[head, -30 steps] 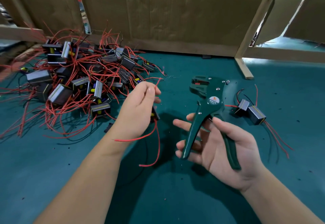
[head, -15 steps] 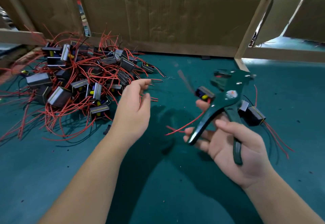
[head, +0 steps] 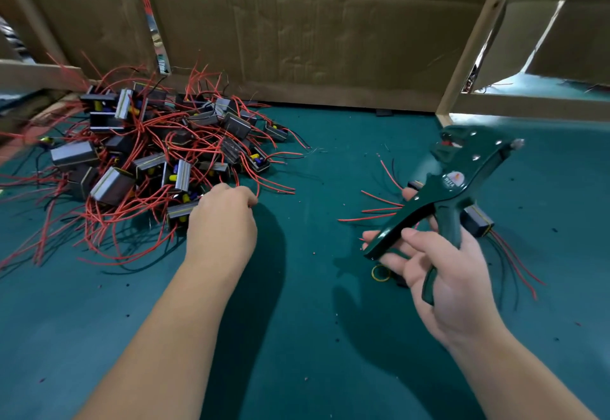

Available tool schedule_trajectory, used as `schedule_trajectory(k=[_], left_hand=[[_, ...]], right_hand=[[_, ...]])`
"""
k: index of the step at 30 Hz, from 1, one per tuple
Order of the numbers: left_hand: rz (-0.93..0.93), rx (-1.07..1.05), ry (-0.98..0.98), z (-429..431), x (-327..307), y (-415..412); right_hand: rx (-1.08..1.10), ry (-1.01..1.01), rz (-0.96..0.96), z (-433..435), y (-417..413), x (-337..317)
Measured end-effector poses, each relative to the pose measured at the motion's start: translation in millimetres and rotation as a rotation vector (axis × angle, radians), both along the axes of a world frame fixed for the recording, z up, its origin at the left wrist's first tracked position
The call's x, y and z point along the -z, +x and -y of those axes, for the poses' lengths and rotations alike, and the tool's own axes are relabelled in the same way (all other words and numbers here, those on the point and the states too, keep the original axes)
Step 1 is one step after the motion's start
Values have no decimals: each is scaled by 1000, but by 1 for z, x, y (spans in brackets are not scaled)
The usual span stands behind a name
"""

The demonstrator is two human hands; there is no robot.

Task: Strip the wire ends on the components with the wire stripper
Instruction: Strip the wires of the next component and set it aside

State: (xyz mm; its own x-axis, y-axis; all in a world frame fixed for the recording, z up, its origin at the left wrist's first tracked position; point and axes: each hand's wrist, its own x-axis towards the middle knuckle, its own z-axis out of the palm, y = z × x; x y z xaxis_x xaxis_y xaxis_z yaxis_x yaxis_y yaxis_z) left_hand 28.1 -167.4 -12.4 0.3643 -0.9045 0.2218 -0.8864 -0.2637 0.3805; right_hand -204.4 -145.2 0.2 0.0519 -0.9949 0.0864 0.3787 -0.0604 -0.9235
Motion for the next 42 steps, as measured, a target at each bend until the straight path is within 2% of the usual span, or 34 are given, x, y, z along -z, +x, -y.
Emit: schedule_trajectory(k=[7,9,12,18,20,23,25,27,31,37,40,42], left_hand=[[-124,-38,-132,2,-6,1],[-99,-43,-140,5,-3,2],[116,-38,-11,11,6,0],[14,45,95,25,16,-7],[-116,33,17,26,12,-7],[-427,55,-307,19,-2,-11],[-664,210,-520,6,-15,-20],[-827,421,-575,-9,-26,-32],[-806,775,-403,-28,-31,-55],[-796,942,-272,-33,-29,-60],[-984,959,-123,-35,-32,-58],[-1132,890,-70,-33,-36,-57]], right_hand=[[-85,67,93,2,-2,-1],[-89,78,110,3,-3,-1],[-100,80,126,4,-5,-2],[-131,60,135,3,-5,-1],[-137,65,142,3,-5,-3],[-163,90,169,3,-4,-6],[-252,144,227,4,-5,-11],[-407,232,342,6,-9,-16],[-705,284,558,5,-16,-26],[-836,307,523,6,-15,-26],[-877,316,483,5,-13,-21],[-883,296,438,4,-11,-17]])
